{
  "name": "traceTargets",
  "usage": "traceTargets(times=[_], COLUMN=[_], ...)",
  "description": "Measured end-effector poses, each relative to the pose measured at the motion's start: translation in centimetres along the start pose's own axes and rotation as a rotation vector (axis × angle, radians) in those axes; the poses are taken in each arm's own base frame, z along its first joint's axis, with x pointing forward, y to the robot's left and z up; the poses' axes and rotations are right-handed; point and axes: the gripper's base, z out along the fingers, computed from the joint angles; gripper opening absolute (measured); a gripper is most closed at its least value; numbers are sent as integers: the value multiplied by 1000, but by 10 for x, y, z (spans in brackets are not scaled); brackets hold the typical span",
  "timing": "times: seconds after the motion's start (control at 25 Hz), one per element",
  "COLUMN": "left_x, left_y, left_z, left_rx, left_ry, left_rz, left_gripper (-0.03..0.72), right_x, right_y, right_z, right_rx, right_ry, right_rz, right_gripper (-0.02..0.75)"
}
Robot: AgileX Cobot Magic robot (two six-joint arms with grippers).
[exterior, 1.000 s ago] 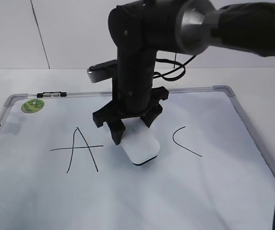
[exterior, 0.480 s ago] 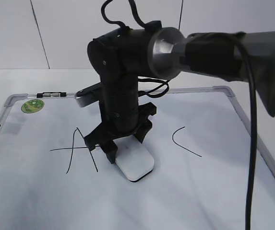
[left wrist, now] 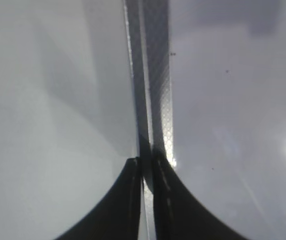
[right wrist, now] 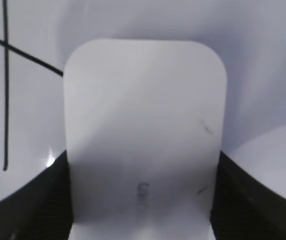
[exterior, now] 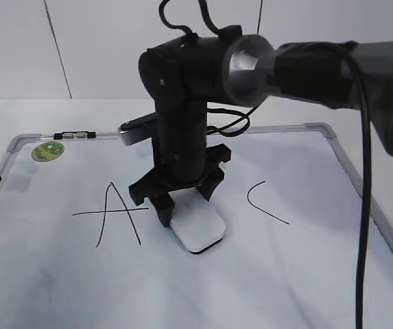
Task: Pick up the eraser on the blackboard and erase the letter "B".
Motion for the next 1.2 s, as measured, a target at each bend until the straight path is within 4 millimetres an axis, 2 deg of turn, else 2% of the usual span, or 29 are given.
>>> traceTargets(times=[0.24,0.32,0.76,0.96,1.2], left_x=[0,0,0,0,0], left_y=[0,0,-1,-1,-1], left_z=[0,0,0,0,0], left_rx=[3,5,6,6,6], left_ry=[-4,-4,-4,-4,-3], left_rz=[-2,-4,-4,-4,-4], left_gripper=[31,31,31,31,31], right_x=[-4,-4,-16,-17,-6], right_y=[-37,-42,-49,-62,-104], right_z=[2,1,-11,-36,-78], right_rx=[-9,-13,-54,-48,-36], right_ry=[-7,-8,-59,-127,-217], right_rz=[88,102,123,144,229], right_gripper=[548,548,548,547,548])
